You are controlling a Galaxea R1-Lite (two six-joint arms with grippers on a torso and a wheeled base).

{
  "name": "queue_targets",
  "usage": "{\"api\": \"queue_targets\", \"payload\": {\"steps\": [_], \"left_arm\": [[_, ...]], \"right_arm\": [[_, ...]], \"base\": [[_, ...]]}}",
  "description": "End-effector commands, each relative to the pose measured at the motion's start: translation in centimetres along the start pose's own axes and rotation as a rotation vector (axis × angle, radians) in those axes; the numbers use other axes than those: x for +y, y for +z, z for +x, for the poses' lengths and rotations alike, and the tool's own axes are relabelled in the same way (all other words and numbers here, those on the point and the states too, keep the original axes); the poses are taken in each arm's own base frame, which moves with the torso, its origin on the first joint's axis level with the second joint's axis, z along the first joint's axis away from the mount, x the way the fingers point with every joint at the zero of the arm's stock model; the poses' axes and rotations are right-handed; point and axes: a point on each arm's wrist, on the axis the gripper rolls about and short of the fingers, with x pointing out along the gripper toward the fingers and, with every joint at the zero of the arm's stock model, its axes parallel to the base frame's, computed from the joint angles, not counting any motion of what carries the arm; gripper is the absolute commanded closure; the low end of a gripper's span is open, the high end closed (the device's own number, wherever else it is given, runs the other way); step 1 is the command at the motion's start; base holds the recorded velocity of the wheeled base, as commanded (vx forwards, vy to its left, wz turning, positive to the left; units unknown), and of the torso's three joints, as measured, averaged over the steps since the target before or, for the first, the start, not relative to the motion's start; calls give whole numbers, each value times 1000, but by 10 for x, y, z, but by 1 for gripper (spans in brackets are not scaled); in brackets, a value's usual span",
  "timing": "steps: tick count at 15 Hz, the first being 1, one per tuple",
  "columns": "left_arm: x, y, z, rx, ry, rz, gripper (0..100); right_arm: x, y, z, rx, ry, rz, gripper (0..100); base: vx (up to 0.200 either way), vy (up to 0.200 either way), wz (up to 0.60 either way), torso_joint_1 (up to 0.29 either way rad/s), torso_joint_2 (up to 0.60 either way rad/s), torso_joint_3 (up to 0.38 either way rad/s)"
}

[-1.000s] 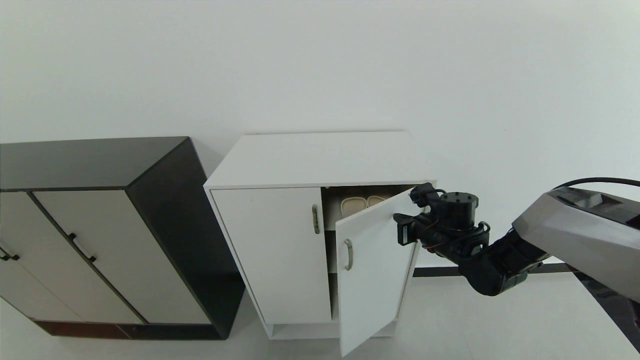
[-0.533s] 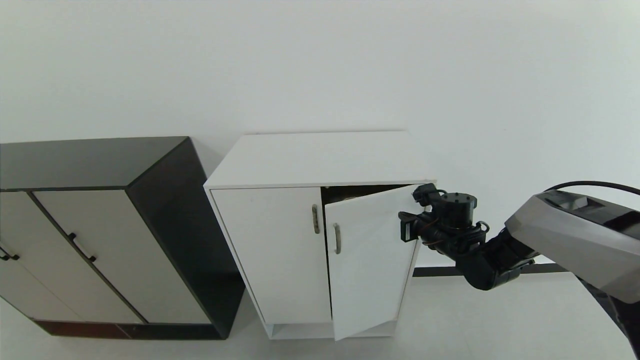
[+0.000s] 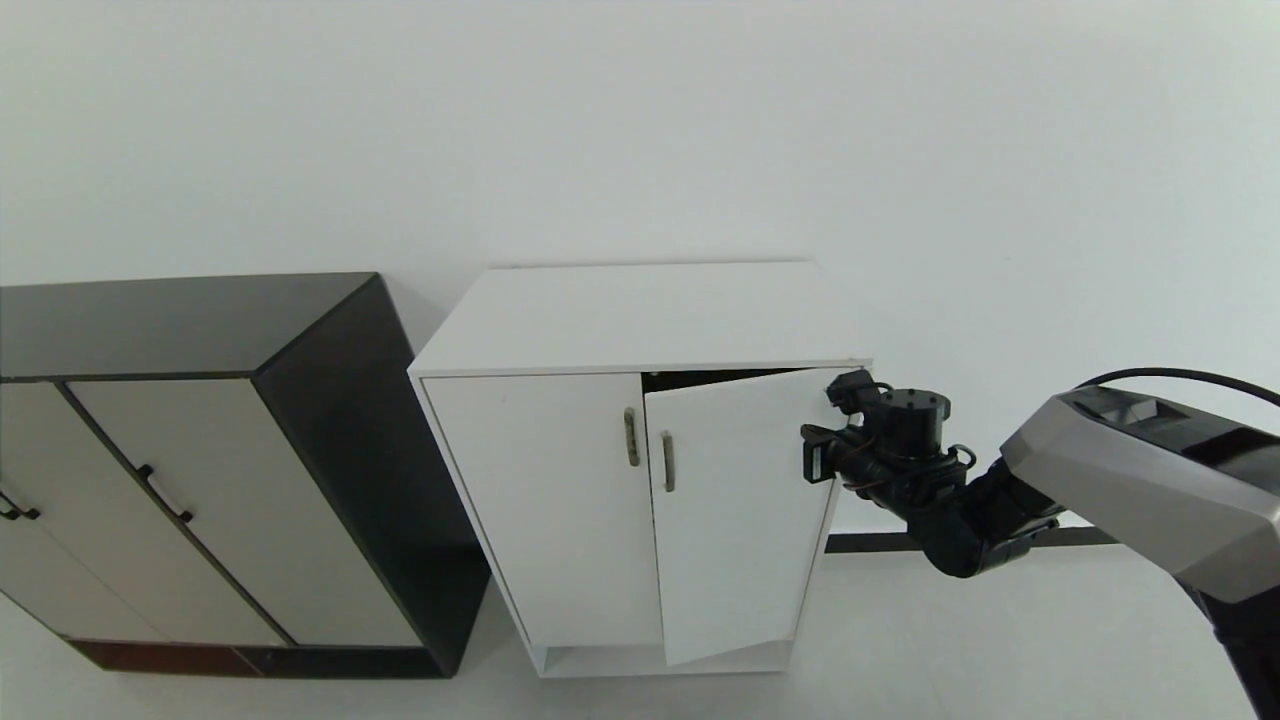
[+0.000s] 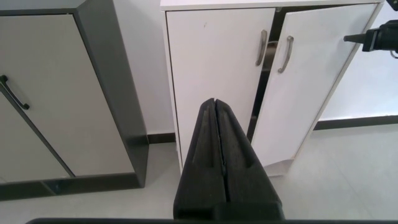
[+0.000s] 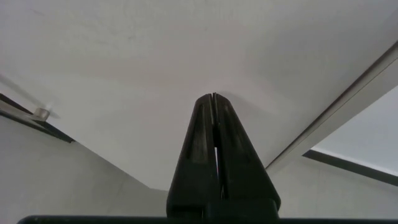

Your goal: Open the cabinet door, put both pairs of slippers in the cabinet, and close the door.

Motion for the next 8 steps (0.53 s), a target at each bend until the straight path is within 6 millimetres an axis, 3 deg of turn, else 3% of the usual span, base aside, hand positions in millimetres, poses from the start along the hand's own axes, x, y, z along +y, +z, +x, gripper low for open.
{"api": "queue_targets", "payload": {"steps": [1,8], "left_arm": [[0,0,0,1,1,0,100],[0,0,0,1,0,0,100]], "right_arm": [[-1,-5,5,0,-2,0,100],[-2,-7,14,-15,-20,0,100]], "base": [[0,0,0,0,0,0],[0,0,0,0,0,0]]}}
